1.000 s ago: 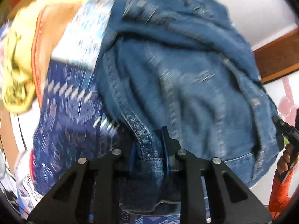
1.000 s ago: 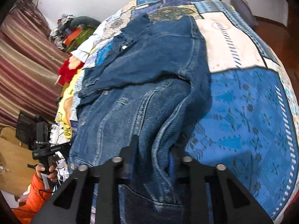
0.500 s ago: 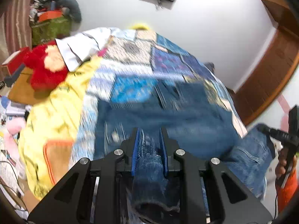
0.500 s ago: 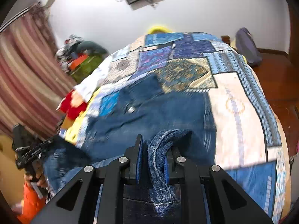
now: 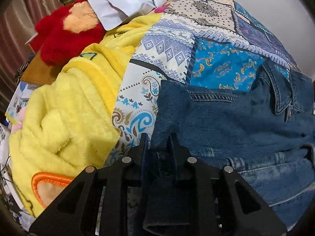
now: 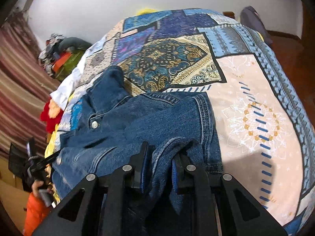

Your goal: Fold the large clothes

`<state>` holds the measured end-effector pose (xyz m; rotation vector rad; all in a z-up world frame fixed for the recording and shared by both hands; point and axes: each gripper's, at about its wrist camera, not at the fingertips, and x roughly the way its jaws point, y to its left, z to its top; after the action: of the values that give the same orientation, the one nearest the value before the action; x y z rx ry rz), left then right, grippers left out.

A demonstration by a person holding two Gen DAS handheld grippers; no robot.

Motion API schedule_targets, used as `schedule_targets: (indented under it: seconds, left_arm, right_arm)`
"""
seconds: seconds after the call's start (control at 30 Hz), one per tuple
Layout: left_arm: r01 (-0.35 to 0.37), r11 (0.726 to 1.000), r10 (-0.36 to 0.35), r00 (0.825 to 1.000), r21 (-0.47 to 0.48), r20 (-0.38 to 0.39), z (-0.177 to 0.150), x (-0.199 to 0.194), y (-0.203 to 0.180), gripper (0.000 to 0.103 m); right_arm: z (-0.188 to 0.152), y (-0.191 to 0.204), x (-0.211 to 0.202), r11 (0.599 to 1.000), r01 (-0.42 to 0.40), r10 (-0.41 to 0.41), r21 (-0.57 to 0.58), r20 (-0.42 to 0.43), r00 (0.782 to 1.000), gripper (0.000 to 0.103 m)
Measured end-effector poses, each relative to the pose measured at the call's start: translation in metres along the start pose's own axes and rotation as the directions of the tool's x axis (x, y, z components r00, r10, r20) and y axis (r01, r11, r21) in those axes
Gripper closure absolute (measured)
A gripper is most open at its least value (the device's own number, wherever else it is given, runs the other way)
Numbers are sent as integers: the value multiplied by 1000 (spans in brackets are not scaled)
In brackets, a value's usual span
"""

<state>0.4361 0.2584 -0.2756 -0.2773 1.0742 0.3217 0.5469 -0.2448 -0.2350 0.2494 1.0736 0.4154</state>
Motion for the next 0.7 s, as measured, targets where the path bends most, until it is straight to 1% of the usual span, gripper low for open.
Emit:
schedule_targets:
  seconds: [0.1, 0.13, 0.2, 0.23, 0.3, 0.33, 0.37, 0.4, 0.43, 0.47, 0.5, 0.57, 0.63, 0.7]
  left_arm:
    - [-15, 999, 15, 1000, 43, -10, 2, -2, -3, 79]
    - [-10, 998, 11, 1000, 54, -17, 2, -3, -3, 79]
    - [15, 998, -13, 999, 58, -34, 5, -5, 0, 78]
    - [28, 998, -26, 999, 50, -41, 6, -9, 4, 78]
    - [42, 999, -41, 999, 29, -35, 8, -24, 10, 76]
    - [38, 999, -37, 999, 22, -21, 9, -34, 13, 73]
    - [28, 999, -28, 1000, 21, 1, 11, -46, 17, 71]
    - [21, 999, -21, 1000, 27, 20, 11, -56, 19, 65]
    - [12, 999, -14, 999, 38, 40, 10, -67, 22, 57]
    - [-2, 998, -2, 998, 56, 64, 8, -80, 24, 52]
    - [-15, 997, 9, 997, 71, 82, 5, -89, 26, 45]
    - [-34, 994, 22, 993, 105, 113, -6, -106, 30, 39]
    - [-39, 991, 26, 994, 124, 110, -19, -114, 33, 34]
    - [-34, 987, 21, 996, 156, 81, -38, -115, 32, 34]
  right_arm:
    - [0, -1, -14, 999, 10, -11, -42, -19, 1000, 87]
    - [0, -2, -20, 999, 18, -18, -45, -12, 1000, 87]
    - [-2, -5, -33, 999, -15, 14, -34, -11, 1000, 87]
    - [-3, -5, -38, 999, -17, 16, -28, -8, 1000, 87]
    - [-7, -3, -56, 995, 86, -84, -58, 44, 995, 87]
    - [-9, -2, -65, 985, 149, -142, -83, 79, 987, 87]
    - [-13, -3, -78, 975, 195, -183, -107, 118, 976, 87]
    - [-16, -3, -85, 969, 219, -203, -118, 132, 970, 87]
    - [-19, -3, -90, 964, 234, -217, -129, 133, 967, 87]
    - [-26, -2, -96, 959, 235, -218, -161, 119, 969, 87]
    - [-30, -1, -98, 957, 229, -212, -180, 109, 971, 87]
    - [-46, 4, -103, 948, 224, -207, -224, 96, 974, 87]
    - [-61, 9, -103, 943, 216, -202, -253, 82, 976, 87]
    - [-77, 14, -99, 947, 179, -172, -266, 51, 984, 87]
